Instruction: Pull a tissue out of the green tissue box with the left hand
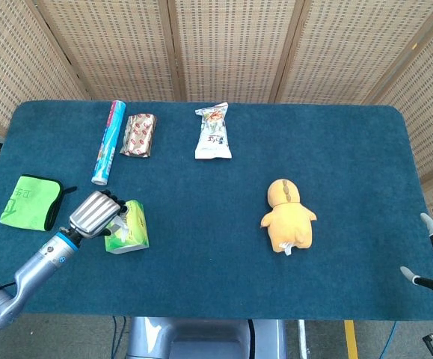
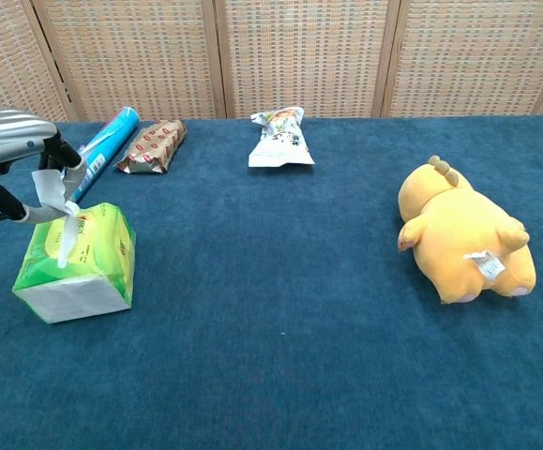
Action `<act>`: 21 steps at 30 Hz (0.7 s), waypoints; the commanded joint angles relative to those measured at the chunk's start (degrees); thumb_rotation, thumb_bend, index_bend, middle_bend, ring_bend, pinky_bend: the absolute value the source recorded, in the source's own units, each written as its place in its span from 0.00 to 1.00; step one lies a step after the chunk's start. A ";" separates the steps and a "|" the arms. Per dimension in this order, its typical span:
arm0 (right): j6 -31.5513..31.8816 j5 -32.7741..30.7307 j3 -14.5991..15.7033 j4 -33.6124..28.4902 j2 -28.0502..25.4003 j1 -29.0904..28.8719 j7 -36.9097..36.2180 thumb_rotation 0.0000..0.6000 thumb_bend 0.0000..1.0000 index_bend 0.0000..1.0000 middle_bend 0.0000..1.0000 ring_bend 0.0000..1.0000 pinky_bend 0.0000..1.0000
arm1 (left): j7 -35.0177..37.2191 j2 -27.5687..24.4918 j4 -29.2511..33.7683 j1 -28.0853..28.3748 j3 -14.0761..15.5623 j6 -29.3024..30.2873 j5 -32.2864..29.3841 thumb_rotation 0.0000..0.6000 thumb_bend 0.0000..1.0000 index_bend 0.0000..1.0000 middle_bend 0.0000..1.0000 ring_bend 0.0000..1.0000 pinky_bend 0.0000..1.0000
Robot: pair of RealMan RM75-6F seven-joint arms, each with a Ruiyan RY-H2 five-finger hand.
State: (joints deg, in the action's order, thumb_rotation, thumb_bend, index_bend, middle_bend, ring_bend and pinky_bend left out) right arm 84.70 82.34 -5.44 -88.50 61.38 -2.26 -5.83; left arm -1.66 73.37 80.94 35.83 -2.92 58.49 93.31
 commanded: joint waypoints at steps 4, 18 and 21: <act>0.03 0.16 0.08 -0.04 -0.09 0.03 -0.18 1.00 0.00 0.00 0.00 0.00 0.00 | -1.58 -4.11 5.39 0.34 -2.50 4.77 1.38 1.00 0.72 0.84 0.62 0.59 0.47; -0.18 0.22 0.11 0.10 -0.33 -0.02 -1.13 1.00 0.00 0.00 0.00 0.00 0.00 | -15.32 -6.95 20.71 5.11 -11.28 8.32 -0.16 1.00 0.72 0.84 0.63 0.59 0.47; -0.31 0.27 0.13 0.19 -0.35 -0.09 -1.29 1.00 0.00 0.00 0.00 0.00 0.00 | -16.56 -1.85 19.58 6.91 -11.25 8.49 0.78 1.00 0.72 0.84 0.63 0.59 0.47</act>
State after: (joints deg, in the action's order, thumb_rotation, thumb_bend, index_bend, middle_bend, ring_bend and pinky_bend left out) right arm 84.40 82.60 -5.32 -88.32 61.03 -2.34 -7.11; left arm -16.93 67.74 100.89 40.97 -13.64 66.46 93.35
